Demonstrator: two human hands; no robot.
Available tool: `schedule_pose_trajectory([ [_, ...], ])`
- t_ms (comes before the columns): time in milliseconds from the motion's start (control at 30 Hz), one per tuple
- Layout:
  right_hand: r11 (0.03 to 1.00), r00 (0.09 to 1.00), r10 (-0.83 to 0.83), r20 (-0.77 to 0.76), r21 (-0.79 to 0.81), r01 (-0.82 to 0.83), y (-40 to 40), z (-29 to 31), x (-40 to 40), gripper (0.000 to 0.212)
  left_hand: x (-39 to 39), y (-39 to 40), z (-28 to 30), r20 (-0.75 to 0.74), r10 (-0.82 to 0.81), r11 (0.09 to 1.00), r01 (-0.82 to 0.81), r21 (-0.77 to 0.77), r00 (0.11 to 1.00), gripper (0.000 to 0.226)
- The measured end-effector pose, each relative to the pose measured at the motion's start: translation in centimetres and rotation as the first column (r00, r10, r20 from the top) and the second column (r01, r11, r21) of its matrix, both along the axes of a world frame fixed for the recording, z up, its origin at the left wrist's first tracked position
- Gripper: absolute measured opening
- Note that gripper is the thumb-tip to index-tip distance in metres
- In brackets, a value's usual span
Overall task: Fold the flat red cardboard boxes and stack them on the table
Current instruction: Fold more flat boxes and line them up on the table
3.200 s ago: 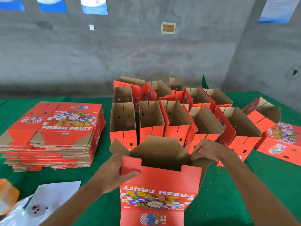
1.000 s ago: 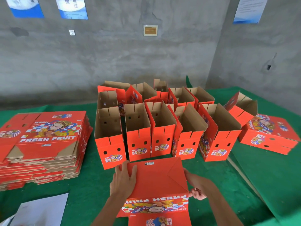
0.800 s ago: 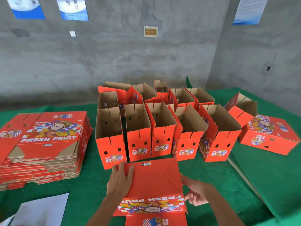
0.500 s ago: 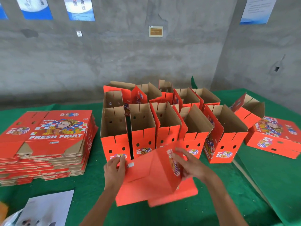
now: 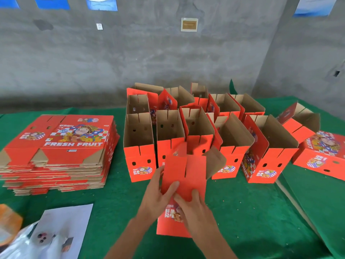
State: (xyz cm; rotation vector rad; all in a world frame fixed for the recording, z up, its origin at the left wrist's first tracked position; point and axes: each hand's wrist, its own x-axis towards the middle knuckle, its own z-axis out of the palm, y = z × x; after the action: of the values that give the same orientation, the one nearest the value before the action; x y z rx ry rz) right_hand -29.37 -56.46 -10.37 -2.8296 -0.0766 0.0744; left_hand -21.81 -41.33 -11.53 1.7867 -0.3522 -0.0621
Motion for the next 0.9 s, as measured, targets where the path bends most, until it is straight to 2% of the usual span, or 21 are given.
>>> schedule_pose_trajectory([
  [167, 0.995, 1.000, -0.005, 0.025, -0.096, 0.008, -0.7, -5.6, -1.2, 0.095, -1.3, -0.2, -2.1, 0.060, 0.036, 0.990, -0.044, 0.137, 0.998, 0.059],
  [233, 0.995, 0.999, -0.007, 0.038, -0.098, 0.011, -0.8, -7.6, -1.3, 0.100, -1.9, -0.4, -3.6, 0.071, 0.050, 0.982, -0.062, 0.178, 0.996, 0.058],
  [300, 0.996, 0.998, -0.038, 0.048, -0.081, 0.042, -1.6, -9.5, -0.9, 0.089, -2.1, -0.8, -5.0, 0.076, 0.032, 0.978, -0.047, 0.206, 0.997, 0.057],
  [400, 0.999, 0.997, -0.035, -0.066, -0.037, 0.033, -2.8, -11.2, 0.5, 0.074, -0.5, -2.0, -6.3, 0.057, -0.002, 0.965, -0.013, 0.261, 0.998, 0.059],
  [733, 0.992, 0.988, -0.084, -0.126, 0.081, 0.095, -5.3, -10.3, 9.9, 0.076, 9.1, -6.3, -5.3, 0.050, 0.020, 0.884, -0.041, 0.465, 0.999, 0.059],
  [900, 0.989, 0.987, -0.091, -0.129, 0.107, 0.105, -5.3, -9.5, 12.5, 0.067, 11.7, -7.6, -4.3, 0.050, 0.048, 0.847, -0.067, 0.528, 0.998, 0.058],
])
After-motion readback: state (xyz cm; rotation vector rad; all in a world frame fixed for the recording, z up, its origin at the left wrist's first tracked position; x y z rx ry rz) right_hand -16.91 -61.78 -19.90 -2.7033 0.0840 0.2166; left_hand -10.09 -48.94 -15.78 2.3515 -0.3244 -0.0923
